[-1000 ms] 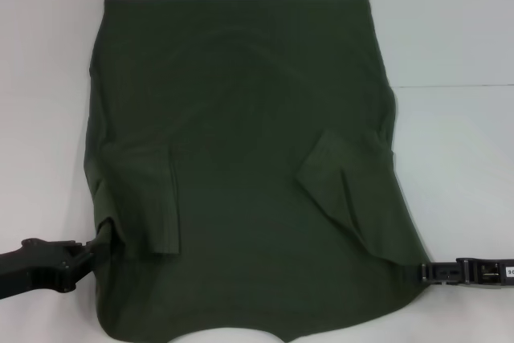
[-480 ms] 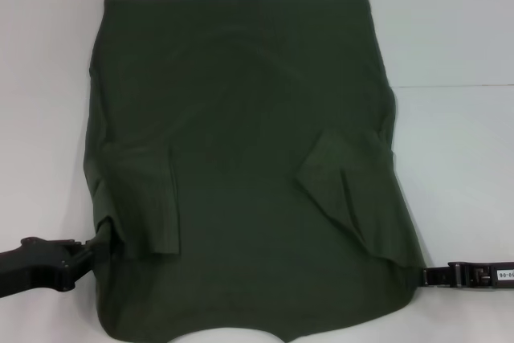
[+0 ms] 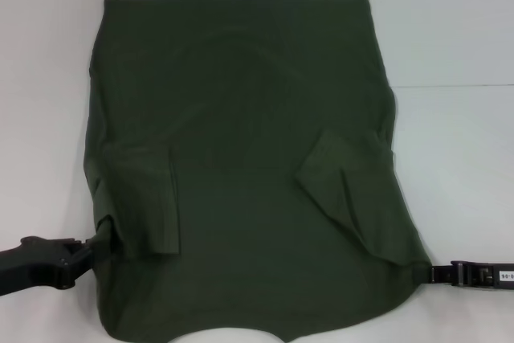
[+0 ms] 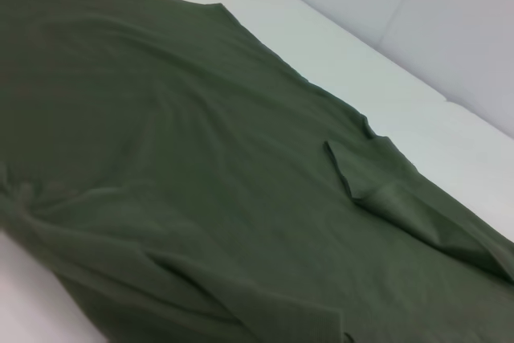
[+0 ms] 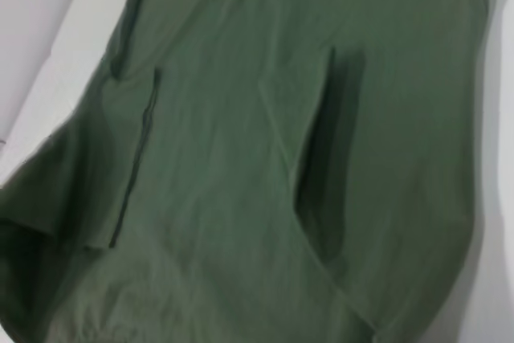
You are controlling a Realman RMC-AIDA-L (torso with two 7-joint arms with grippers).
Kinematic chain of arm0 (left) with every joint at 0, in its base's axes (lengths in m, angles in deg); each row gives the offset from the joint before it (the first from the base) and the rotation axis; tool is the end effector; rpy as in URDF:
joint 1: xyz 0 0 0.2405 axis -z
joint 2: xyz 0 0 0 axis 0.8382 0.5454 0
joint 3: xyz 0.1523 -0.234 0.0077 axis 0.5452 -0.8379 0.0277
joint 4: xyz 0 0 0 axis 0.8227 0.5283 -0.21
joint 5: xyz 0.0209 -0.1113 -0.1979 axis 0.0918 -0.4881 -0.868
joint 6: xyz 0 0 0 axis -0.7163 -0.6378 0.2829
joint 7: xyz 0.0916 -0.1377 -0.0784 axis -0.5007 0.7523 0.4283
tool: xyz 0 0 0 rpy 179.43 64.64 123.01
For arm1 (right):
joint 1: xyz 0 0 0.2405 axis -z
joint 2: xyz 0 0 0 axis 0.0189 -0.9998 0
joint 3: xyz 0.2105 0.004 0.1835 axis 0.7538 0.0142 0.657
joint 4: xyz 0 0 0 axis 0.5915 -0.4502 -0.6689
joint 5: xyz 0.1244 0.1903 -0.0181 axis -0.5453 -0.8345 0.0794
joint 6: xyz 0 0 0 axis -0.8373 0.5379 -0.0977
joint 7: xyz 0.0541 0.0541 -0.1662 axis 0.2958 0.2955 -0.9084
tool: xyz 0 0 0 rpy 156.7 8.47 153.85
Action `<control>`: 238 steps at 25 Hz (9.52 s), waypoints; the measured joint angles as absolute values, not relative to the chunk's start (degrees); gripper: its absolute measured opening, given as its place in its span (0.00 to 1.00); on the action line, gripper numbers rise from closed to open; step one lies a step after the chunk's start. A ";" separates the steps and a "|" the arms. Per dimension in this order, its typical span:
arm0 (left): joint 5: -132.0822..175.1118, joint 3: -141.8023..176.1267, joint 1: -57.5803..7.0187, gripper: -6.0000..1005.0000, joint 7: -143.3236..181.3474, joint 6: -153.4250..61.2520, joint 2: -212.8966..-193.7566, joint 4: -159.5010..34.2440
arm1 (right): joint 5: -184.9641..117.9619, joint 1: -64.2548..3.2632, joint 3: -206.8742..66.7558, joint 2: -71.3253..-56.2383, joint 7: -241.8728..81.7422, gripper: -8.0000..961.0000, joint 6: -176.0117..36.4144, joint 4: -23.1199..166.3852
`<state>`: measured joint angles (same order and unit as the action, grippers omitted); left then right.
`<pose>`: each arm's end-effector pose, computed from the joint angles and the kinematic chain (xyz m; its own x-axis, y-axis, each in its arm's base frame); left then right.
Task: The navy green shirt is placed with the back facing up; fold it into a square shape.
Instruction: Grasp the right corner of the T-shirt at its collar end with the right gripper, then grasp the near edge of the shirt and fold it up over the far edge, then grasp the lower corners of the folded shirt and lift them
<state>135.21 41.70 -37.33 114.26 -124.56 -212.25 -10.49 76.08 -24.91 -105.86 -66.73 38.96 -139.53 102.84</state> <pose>-0.3526 0.3314 -0.0082 0.6192 0.6024 0.5037 0.7733 -0.5790 -0.2583 0.3609 0.3487 -0.0466 0.2489 -0.8942 -0.3722 -0.9649 -0.2620 -0.0159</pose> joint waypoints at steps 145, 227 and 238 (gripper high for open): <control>108.73 49.39 -35.08 0.73 94.68 -106.03 -210.44 -28.23 | 65.36 -32.58 -78.39 -66.10 15.29 0.70 -137.29 90.56; 114.60 57.22 -32.80 0.03 93.10 -90.34 -212.02 -27.39 | 75.12 -32.73 -90.30 -64.63 37.09 0.70 -122.99 99.10; 114.87 57.20 -32.34 0.03 93.74 -90.09 -211.90 -27.41 | 81.12 -35.36 -96.62 -64.75 43.25 0.70 -117.03 98.45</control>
